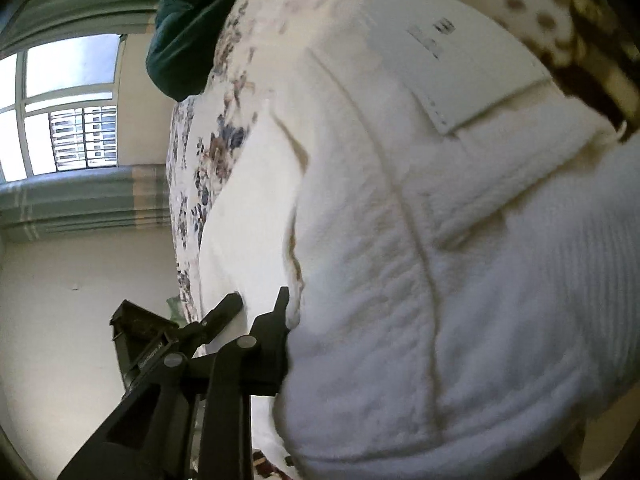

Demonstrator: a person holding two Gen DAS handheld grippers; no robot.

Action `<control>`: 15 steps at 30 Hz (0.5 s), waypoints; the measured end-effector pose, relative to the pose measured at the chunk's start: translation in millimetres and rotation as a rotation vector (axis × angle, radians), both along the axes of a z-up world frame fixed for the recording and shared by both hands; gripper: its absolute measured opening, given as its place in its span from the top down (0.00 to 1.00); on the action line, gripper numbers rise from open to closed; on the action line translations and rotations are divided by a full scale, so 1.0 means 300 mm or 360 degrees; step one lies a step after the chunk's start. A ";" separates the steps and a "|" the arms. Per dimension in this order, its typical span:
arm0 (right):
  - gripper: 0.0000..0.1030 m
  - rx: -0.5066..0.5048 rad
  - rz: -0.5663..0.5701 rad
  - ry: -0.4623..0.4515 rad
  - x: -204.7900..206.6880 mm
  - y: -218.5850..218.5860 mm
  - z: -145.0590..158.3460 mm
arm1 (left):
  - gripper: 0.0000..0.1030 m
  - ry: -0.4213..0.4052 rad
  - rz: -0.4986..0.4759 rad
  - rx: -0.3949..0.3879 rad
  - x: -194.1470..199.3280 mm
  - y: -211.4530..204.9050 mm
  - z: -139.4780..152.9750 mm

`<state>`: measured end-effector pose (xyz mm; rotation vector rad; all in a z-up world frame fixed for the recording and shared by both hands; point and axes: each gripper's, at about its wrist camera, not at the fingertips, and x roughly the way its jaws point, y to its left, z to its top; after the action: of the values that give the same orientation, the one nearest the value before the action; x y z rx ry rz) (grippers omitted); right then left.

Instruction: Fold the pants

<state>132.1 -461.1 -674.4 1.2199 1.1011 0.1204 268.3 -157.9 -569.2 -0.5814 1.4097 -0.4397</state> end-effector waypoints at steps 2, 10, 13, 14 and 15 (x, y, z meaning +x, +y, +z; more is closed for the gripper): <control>0.75 -0.0048 0.0020 -0.0014 0.004 0.002 0.053 | 0.75 -0.0026 0.0005 -0.0005 -0.001 -0.001 0.033; 0.76 -0.0102 0.0081 -0.0092 0.037 -0.029 0.276 | 0.76 -0.0125 0.0028 -0.0033 0.065 0.047 0.230; 0.76 -0.0118 0.0102 -0.0147 0.103 0.010 0.394 | 0.76 -0.0183 0.0045 -0.0031 0.114 0.089 0.327; 0.76 -0.0120 0.0108 -0.0163 0.120 0.026 0.428 | 0.76 -0.0200 0.0053 -0.0031 0.129 0.118 0.360; 0.76 -0.0122 0.0115 -0.0183 0.153 0.051 0.471 | 0.76 -0.0213 0.0064 -0.0031 0.151 0.139 0.388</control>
<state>178.1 -445.7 -533.2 1.0917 1.0408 0.1994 313.7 -116.3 -452.9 -0.5847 1.2650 -0.4522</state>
